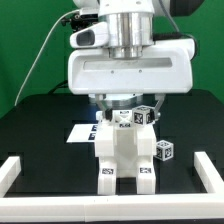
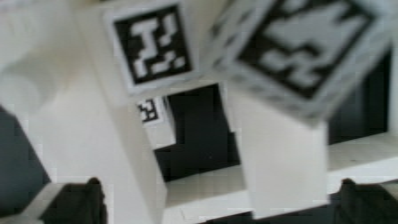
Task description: Assemble chair
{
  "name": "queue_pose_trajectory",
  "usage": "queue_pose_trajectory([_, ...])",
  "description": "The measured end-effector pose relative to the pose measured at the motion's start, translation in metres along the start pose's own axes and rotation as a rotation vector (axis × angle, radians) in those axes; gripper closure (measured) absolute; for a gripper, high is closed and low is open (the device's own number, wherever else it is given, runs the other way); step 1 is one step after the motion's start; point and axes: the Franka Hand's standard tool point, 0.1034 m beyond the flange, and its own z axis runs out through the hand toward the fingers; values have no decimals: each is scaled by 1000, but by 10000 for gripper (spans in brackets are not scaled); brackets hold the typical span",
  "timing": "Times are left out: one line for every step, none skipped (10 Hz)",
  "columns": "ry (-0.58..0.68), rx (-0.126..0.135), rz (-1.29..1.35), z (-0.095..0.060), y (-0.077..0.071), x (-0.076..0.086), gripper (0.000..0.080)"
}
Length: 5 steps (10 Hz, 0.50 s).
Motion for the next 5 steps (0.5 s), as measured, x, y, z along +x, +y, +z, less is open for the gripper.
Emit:
queue_pose_trajectory([-6, 7, 39, -3, -7, -8, 150])
queue_pose_trajectory([-24, 13, 81, -7, -14, -19, 150])
queue_pose_trajectory([-43, 21, 114, -11, -19, -29, 150])
queue_pose_trajectory([-82, 27, 166, -12, -18, -34, 150])
queue_pose_trajectory([-93, 19, 185, -7, -16, -34, 150])
